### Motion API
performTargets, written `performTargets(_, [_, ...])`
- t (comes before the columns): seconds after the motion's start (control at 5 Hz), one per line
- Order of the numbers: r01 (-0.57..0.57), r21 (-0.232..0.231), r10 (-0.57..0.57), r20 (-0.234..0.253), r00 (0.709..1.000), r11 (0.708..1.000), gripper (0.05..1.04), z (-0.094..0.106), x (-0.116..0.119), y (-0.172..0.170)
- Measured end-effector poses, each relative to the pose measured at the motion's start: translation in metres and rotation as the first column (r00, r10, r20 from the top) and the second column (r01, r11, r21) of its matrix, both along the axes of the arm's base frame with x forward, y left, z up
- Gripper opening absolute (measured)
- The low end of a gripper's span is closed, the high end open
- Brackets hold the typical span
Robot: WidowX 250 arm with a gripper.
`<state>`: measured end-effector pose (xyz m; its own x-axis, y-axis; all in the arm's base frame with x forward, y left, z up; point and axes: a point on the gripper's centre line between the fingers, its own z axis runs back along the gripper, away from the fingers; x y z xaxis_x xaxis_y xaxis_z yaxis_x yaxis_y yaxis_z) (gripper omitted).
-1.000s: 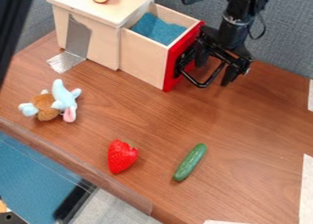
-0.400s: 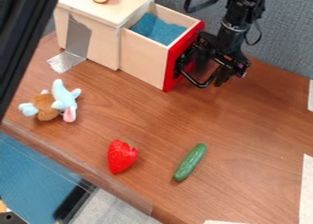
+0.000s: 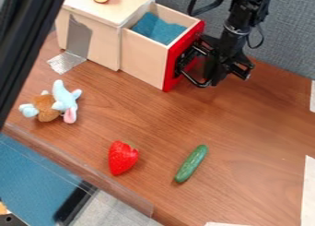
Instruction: Close the drawer
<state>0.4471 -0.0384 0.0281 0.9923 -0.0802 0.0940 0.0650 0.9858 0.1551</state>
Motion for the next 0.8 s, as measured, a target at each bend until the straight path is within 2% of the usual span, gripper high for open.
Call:
performTargets(0.2, [-0.051, 0.016, 0.051, 0.006, 0.999, 0.999, 0.121, 0.000, 0.000, 0.009])
performTargets(0.4, [-0.080, 0.027, 0.079, 0.010, 0.997, 0.996, 0.117, 0.000, 0.000, 0.015])
performTargets(0.8, [-0.141, 0.055, 0.140, 0.009, 0.990, 0.989, 0.116, -0.002, -0.001, 0.048])
